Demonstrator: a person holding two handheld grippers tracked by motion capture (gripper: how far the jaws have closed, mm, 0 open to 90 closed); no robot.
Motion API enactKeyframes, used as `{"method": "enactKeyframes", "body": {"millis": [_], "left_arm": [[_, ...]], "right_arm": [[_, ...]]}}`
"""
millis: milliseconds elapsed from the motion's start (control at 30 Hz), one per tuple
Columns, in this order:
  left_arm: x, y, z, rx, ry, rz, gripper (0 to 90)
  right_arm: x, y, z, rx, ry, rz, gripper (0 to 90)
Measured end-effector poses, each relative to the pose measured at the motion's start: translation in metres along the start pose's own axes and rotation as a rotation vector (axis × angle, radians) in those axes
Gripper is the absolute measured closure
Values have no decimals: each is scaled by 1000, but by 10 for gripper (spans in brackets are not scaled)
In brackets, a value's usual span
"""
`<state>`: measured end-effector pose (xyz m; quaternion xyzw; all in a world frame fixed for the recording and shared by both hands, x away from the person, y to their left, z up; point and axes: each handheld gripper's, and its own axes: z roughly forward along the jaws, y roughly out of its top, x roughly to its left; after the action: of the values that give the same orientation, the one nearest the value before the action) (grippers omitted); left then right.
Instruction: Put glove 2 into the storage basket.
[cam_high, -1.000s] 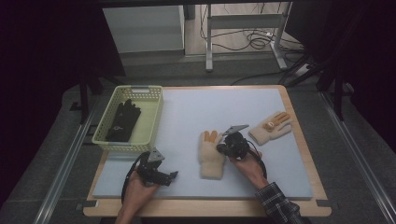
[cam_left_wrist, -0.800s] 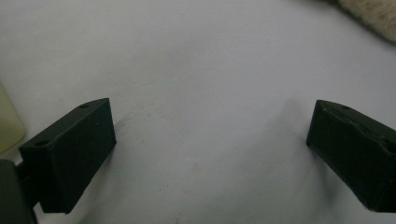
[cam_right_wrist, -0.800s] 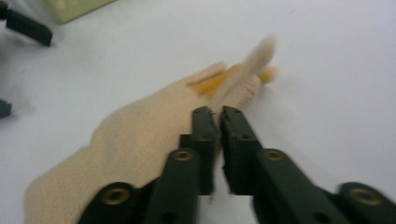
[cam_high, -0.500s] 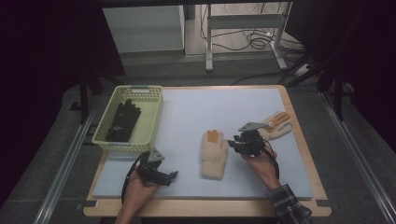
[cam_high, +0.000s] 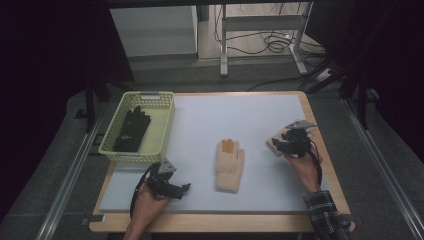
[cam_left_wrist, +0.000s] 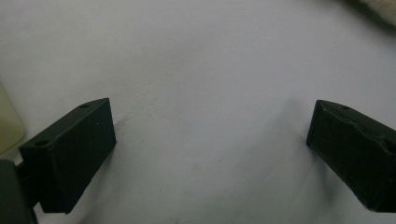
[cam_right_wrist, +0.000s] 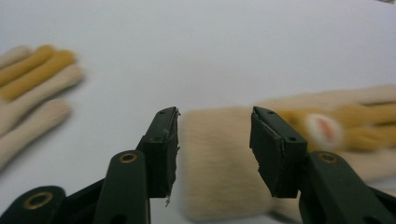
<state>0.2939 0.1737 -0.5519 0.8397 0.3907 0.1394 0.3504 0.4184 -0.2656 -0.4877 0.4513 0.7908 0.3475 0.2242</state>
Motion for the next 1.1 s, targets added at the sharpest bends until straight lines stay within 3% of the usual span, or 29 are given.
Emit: {"method": "enactKeyframes", "body": {"millis": [167,300,467,533,667,767,933,1100], "left_arm": [[0,0,0,2,0,2,15],[0,0,0,2,0,2,15],[0,0,0,2,0,2,16],[0,0,0,2,-1,2,16],[0,0,0,0,0,2,16],[0,0,0,0,1,2,16],[0,0,0,0,0,1,16],[0,0,0,-3,1,-2,16]], "right_arm": [[-24,0,1,2,-72,41,403],[-39,-2,8,12,-91,88,329],[-48,-9,24,27,-101,127,290],[-47,-10,32,45,-116,116,289],[-48,-12,39,46,-148,107,354],[-50,-13,36,31,-136,119,575],[-45,-11,31,54,-146,97,631],[-44,-11,21,28,-121,97,633]]}}
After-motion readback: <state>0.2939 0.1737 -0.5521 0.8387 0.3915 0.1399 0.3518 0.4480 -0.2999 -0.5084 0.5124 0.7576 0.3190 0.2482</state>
